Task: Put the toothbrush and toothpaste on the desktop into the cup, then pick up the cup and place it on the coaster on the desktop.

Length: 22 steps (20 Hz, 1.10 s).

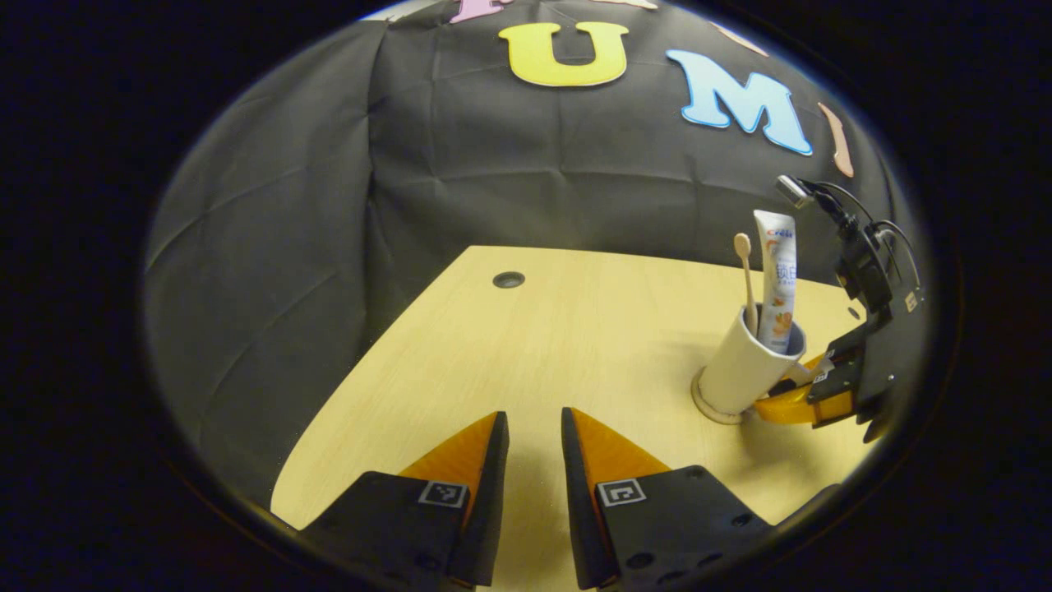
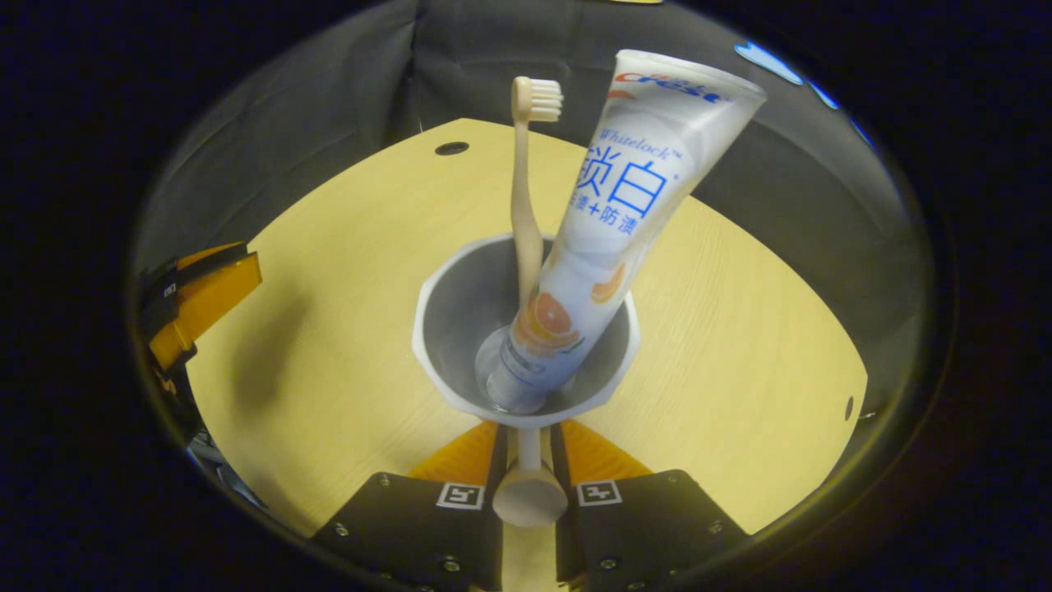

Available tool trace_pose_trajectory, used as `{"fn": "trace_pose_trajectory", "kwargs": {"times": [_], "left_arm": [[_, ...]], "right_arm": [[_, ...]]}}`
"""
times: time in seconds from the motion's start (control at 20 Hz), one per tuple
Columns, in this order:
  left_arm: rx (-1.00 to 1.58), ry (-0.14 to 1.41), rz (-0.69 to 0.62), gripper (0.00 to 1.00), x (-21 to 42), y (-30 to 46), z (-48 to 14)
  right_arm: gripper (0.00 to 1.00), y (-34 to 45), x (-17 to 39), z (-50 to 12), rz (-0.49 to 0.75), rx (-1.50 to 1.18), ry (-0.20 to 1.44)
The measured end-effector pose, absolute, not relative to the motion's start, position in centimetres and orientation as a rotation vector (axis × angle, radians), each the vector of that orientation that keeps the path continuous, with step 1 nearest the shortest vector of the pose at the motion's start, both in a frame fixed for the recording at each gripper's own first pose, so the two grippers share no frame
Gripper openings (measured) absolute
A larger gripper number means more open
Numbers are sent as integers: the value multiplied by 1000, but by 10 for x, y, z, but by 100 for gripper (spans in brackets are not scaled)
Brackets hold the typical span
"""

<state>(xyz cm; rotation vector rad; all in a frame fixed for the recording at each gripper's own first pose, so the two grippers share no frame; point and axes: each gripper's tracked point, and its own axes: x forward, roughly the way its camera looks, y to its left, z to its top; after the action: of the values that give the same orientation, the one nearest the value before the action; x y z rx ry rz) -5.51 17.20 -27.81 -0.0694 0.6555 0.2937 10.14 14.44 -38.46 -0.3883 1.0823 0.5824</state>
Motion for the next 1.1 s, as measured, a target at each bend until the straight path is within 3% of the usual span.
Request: {"fn": "trace_pose_trajectory", "kwargs": {"times": [0.5, 1.1], "left_arm": [[-68, 634, 272, 43, -44, 161, -270], [-27, 570, 188, 43, -49, 75, -225]], "right_arm": [[34, 132, 100, -373, 547, -311, 1053], [31, 82, 55, -330, 513, -246, 977]]}}
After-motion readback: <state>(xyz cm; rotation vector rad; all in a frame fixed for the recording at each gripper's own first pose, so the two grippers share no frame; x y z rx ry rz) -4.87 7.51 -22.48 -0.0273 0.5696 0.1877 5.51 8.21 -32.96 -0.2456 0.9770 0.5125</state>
